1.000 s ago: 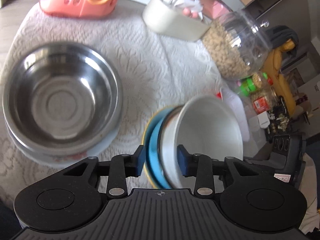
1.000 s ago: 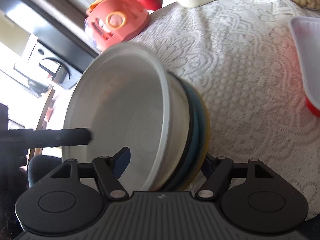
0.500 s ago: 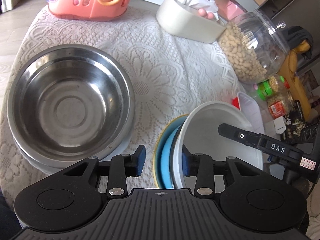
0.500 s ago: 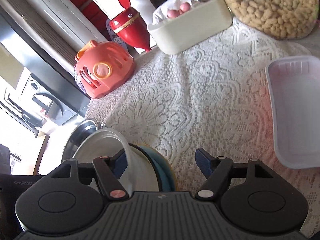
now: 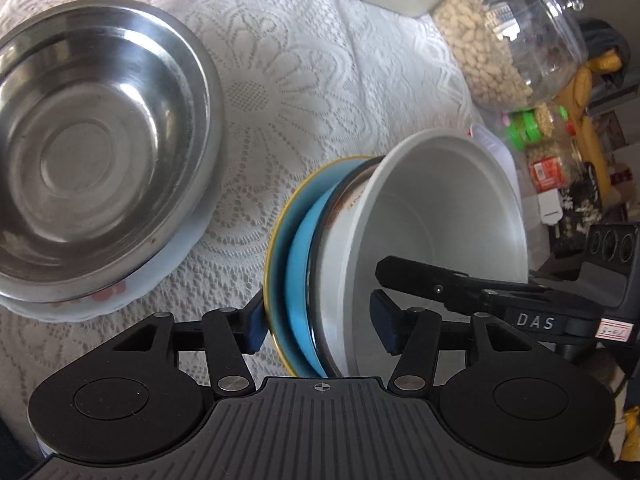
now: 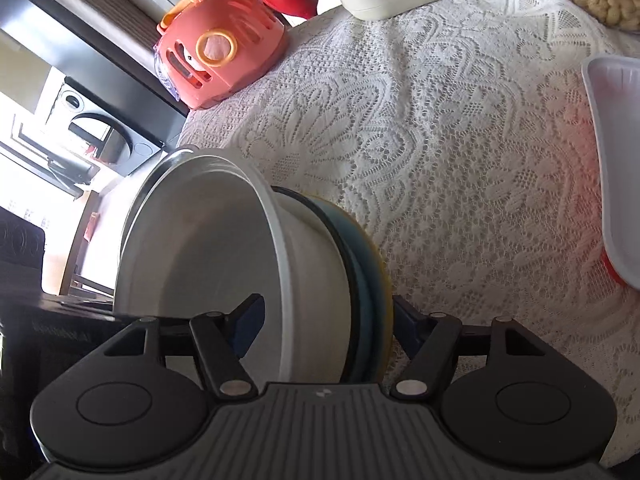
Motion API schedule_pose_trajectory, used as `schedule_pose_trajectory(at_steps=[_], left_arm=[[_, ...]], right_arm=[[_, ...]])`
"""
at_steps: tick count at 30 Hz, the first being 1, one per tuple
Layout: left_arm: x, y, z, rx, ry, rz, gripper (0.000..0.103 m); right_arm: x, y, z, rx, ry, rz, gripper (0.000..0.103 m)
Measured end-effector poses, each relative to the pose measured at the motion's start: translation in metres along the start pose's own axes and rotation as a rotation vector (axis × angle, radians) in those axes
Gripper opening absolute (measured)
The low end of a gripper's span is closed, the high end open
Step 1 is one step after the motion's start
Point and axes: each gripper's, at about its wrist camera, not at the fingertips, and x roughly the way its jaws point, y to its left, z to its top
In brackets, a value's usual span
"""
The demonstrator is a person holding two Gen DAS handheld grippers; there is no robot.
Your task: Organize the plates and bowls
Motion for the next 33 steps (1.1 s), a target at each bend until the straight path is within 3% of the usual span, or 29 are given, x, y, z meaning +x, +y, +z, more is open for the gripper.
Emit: schedule_pose_trajectory(at_steps=[9,15,22,29,33], left_arm=[[0.007,0.003,0.005,-0.025,0.044,0.001,0.050],[-0.004,0.012,-0.001,-0.039,0.048,-0.029,0.051],[-0.012,0.018,-0.009,-0.026,0.081,-0.009,0.051],[-0.009,0.005,-0.003,0.023,0.069,0.023,0.062],[-0.006,0.008,-0.001,-0.007,0.062,0.016,0.064]], right_arm=[[0.002,-0.003,-0.006,0.052,0.044,0.039,0.068],[0.002,0.007,-0.008,0.059,0.050,0.012,0.070],[0.010,0.020,-0.013,0.031,0.128,0.027,0.070],[0.012,0.025,-0.007,-0.001,0.138,-0.045,0.070],[0.014,0.021,-0.006,0.021,0.133,-0.041,0.068]])
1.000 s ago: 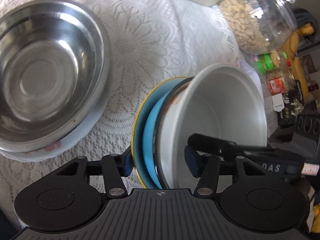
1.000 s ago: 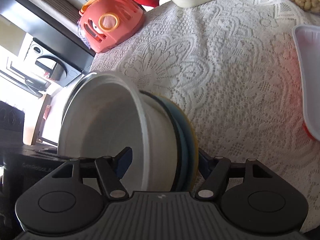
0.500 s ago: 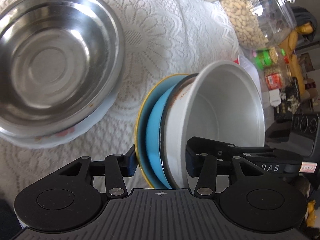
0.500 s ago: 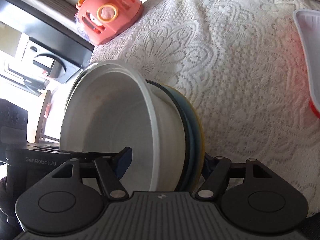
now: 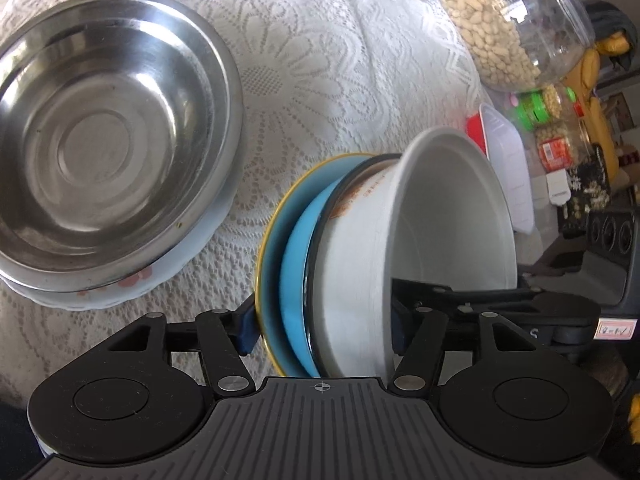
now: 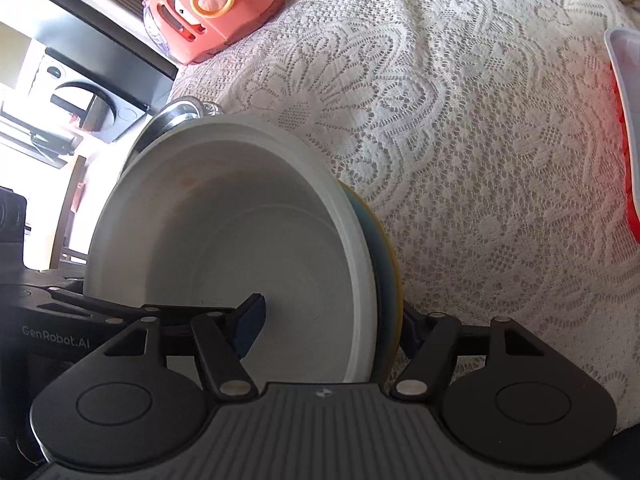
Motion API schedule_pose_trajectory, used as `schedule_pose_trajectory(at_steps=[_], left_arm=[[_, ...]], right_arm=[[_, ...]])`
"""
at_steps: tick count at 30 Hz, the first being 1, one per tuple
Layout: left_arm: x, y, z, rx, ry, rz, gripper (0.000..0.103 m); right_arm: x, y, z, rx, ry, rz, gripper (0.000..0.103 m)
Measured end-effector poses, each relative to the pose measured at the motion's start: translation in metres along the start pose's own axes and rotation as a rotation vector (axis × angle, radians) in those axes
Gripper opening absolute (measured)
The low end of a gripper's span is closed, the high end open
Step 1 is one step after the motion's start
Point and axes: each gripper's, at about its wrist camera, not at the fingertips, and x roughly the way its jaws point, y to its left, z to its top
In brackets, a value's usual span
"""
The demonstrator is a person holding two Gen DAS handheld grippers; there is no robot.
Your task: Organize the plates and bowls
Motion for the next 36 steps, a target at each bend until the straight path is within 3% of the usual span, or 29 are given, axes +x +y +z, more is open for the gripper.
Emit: schedule_pose_trajectory(at_steps=[10,20,36], left_arm=[[0.001,-0.001,-0.001,-0.006,-0.005,0.014,0.065],[0.001,0.003,-0.001,-0.035,0.001,0.000,0.066],[0.003,-0.006,0.001,-0.024,0.001,0.036,0.067]], right_arm=[[0.002,-0.004,-0.002,0.009,0.000,0.038,0.062],[-0.001,0.002,0.004,-0.010,-0.010,0.045,0.063],[0.007,-0.004,0.005,0.041,0.063,0.031,0.061]])
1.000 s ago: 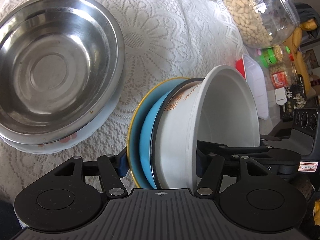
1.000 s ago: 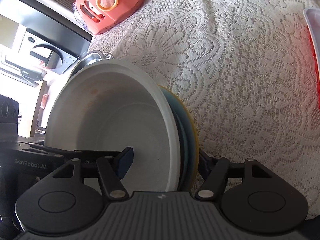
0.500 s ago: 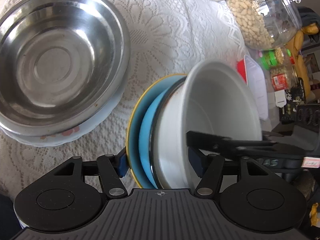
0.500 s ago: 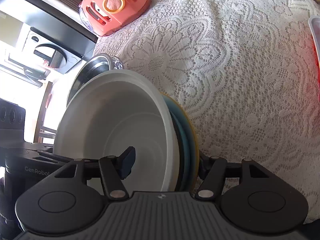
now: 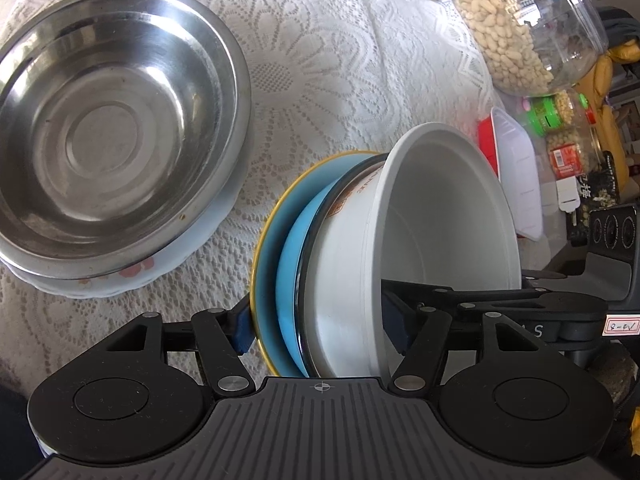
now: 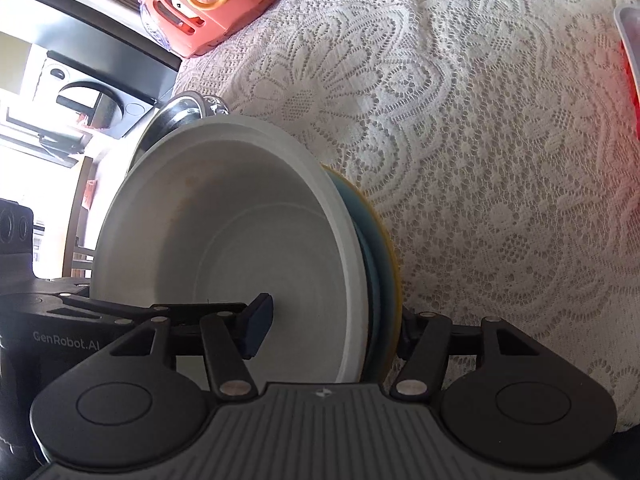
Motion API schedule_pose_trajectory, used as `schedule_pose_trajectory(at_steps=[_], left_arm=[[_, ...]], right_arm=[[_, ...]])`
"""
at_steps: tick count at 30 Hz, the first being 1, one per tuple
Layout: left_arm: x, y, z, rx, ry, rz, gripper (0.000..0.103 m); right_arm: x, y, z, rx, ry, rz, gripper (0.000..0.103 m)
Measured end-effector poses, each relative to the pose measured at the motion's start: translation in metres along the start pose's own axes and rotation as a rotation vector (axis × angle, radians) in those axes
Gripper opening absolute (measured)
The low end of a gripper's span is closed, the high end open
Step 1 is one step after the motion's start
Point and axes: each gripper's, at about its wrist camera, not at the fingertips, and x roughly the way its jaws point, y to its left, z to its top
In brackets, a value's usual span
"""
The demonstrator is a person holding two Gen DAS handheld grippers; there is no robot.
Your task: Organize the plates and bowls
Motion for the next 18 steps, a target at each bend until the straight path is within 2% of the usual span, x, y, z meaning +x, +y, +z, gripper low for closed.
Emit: schedule_pose_trajectory(at_steps=[13,18], left_arm=[[0.000,-0.004,0.002,0.002,0.039,-0.039,0.067],[-0.028,-0.010,0.015,0.023,0.018,-0.083,0.067]], right_arm=[[-0.014,0.000,-0.009,0.031,0.009,-0.032,0.060],[-0.039,0.020,-0.002,0.011,-0.024,-0.077,0.060]])
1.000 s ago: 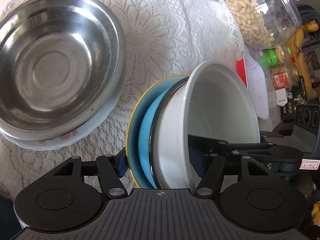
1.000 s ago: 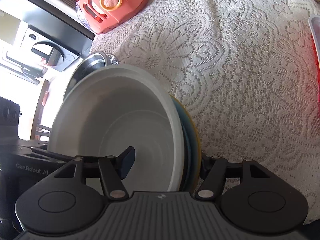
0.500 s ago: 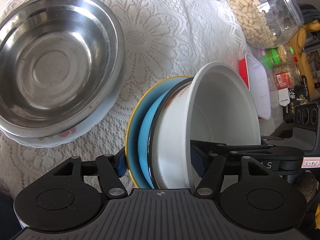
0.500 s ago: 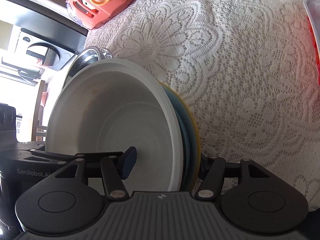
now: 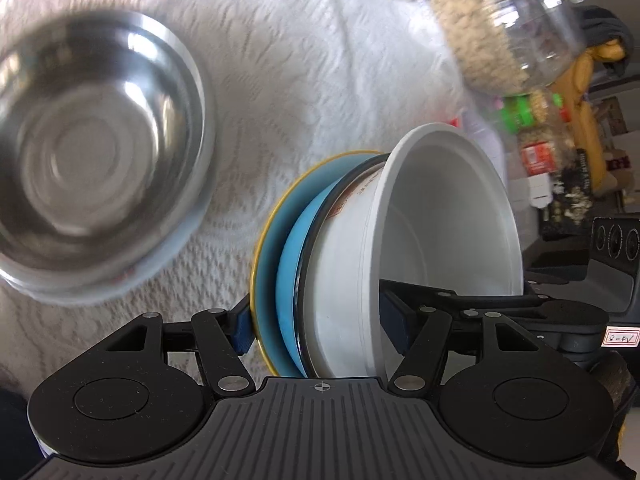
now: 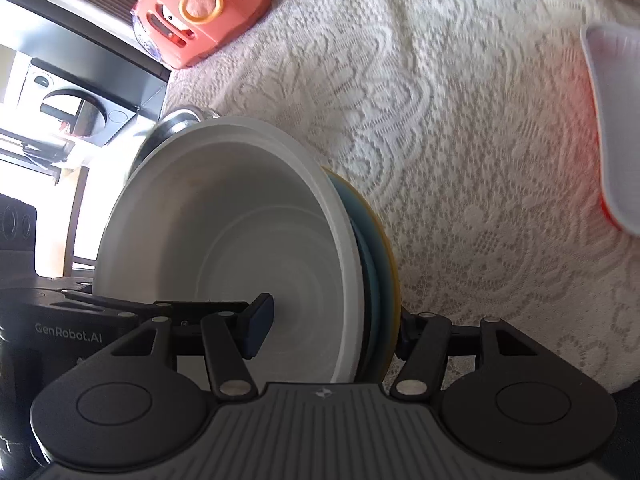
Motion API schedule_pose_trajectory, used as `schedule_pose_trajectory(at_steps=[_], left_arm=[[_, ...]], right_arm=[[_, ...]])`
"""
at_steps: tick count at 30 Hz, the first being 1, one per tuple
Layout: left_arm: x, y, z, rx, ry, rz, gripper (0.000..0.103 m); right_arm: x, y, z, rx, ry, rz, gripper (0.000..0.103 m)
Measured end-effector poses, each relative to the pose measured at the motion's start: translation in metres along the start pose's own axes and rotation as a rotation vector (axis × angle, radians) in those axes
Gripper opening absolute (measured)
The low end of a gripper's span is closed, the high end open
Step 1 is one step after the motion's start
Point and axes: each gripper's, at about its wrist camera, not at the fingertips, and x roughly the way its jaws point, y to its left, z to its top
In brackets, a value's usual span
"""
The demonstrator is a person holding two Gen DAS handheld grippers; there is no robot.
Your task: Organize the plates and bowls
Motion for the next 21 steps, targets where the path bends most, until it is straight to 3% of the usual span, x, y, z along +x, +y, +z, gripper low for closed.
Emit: schedule_pose_trajectory(at_steps=[5,9,13,18,21], left_arm=[[-0.060,0.002,0.006,0.050,-0.124,0.002,0.067],[-0.100,0.028,0.003,0.043,-0.217,0.043,0.067],[-0.107,0.067,0.002,0.001,-0.256,0.095,0.067],[-0.085,0.119,0.013,-0.060,-0.217,0.108,0.067],[-0.083,0.143,0.014,-0.090,-0.229,0.046,0.065]], right_arm=[[-0.034,0.046,0.017,-0.081,-0.088,-0.011,0.060],[-0.035,0.087,0.040,-0.138,-0.114,0.041,0.061],[0.000,0.126,0.061,-0.194,-0.080,0.069,0.060],[0.059,0.146,0.081,-0.159,0.025,0.047,0.059],[0.079,0.149,0.081,-0.146,0.061,0.018,0.060]])
